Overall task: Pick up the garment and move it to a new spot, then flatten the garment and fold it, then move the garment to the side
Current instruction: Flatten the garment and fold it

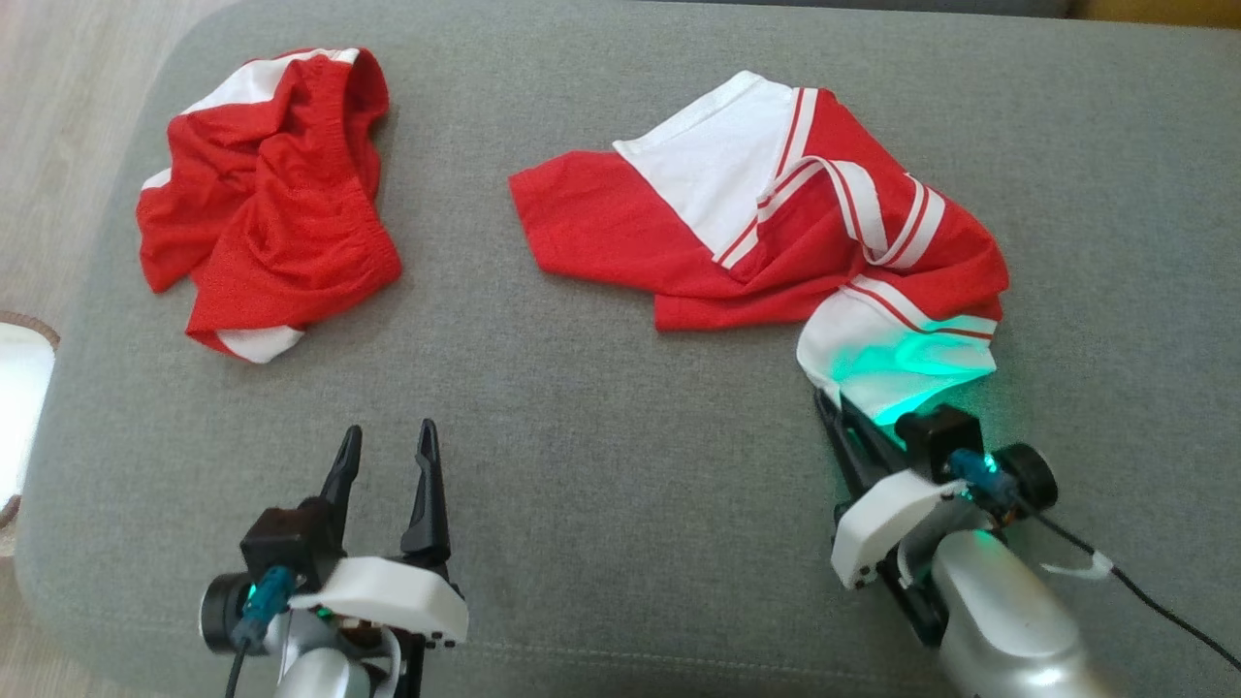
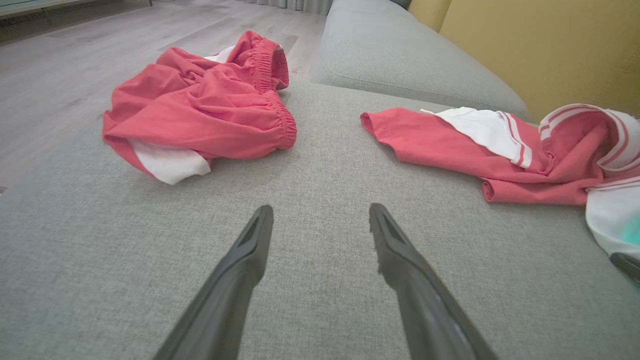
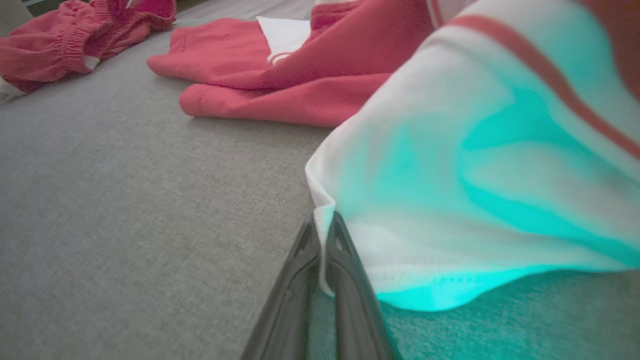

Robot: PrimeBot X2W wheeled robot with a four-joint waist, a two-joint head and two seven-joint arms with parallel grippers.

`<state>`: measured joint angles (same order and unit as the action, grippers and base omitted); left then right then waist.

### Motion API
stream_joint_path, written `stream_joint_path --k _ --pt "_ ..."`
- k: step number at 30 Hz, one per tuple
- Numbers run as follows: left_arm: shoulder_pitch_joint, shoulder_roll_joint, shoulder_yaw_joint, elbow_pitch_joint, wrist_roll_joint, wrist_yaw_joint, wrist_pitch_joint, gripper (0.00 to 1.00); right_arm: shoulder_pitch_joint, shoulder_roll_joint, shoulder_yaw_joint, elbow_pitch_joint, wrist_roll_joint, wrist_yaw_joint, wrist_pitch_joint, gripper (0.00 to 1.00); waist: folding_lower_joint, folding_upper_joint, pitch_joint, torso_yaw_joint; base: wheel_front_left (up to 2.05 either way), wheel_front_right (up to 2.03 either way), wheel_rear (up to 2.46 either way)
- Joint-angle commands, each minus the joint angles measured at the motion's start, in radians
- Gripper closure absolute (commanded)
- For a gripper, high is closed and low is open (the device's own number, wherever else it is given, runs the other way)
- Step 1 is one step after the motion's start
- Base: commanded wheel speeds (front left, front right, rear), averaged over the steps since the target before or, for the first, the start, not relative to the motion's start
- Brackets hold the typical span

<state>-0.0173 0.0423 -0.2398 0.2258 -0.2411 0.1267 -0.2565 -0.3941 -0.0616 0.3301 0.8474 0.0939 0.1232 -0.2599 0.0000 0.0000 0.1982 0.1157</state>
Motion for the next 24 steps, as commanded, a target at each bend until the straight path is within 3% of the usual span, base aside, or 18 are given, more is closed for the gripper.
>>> stream_joint_path --k 1,8,15,21,24 --pt "-0.037 0.008 0.034 -0.035 -0.004 0.003 -0.005 0.0 -0.009 0.009 0.009 -0.014 -0.003 0.008 -0.002 1.0 0.0 0.0 0.001 -0.003 0.0 0.0 0.0" --pt "-0.039 0.008 0.043 -0.033 -0.005 0.002 -0.005 0.0 -0.02 -0.026 -0.089 -0.266 0.022 0.008 -0.002 1.0 0.0 0.0 -0.022 -0.044 0.0 0.0 0.0" --pt "-0.025 0.008 0.041 -0.02 -0.018 -0.002 -0.005 0.0 -0.164 -0.182 -0.139 -0.499 0.026 0.008 -0.002 1.0 0.0 0.0 -0.073 -0.093 0.0 0.0 0.0" --pt "-0.019 0.008 0.029 -0.013 -0.038 -0.001 -0.005 0.0 -0.36 -0.296 -0.052 -0.547 0.049 0.008 -0.002 1.0 0.0 0.0 -0.098 -0.1 0.0 0.0 0.0" --pt "-0.026 0.008 0.014 -0.003 -0.045 -0.002 -0.005 0.0 -0.472 -0.313 0.031 -0.537 0.056 0.008 -0.002 1.0 0.0 0.0 -0.103 -0.088 0.0 0.0 0.0"
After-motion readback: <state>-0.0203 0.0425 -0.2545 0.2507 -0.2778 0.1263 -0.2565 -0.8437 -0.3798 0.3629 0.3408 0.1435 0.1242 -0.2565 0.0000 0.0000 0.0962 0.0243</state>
